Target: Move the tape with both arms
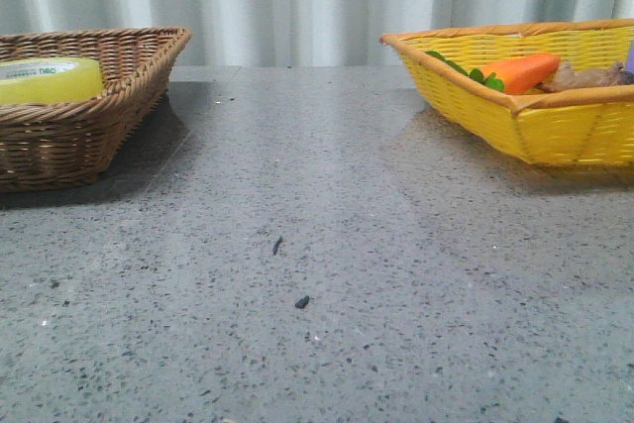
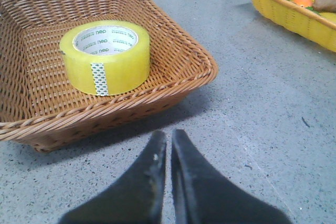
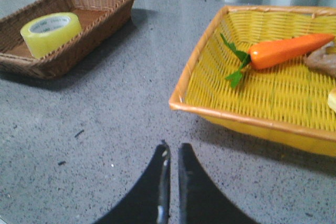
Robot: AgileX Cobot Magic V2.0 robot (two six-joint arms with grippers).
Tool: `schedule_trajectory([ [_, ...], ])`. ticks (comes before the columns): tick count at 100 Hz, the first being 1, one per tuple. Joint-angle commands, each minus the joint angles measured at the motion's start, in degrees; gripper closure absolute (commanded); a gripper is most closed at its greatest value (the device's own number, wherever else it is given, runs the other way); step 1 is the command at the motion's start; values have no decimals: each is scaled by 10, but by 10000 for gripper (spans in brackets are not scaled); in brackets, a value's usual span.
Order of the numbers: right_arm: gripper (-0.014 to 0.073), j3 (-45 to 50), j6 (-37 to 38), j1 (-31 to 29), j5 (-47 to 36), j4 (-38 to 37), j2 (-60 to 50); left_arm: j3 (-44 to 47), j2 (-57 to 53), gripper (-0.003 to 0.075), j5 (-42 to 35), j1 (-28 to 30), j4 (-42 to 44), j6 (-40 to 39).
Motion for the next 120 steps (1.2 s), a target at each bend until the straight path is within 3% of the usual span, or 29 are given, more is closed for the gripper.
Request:
schedule_trajectory([
  [1,641,-8,-7,-3,-38,-5,6,-15,6,741,-37,-4,-14,-4],
  [43,641,-5,-7,-3,-36,-5,6,-6,-4,741,-65,-3,14,-4],
  [55,641,-5,-7,-3,-36,-5,6,37,-36,741,-140,-3,78,-2],
  [65,641,-5,-7,-3,-36,-5,6,109,-78,741,-256,-3,95,-8],
  [72,641,-5,-7,-3,-36,-5,6,158,-106,741,-294,-3,95,-22],
  [92,641,-5,-7,-3,-36,-5,6,246,-119,741,-293,-1,106,-128],
  [120,641,-5,-7,-3,-35,-5,6,255,-119,741,-241,36,120,-125],
])
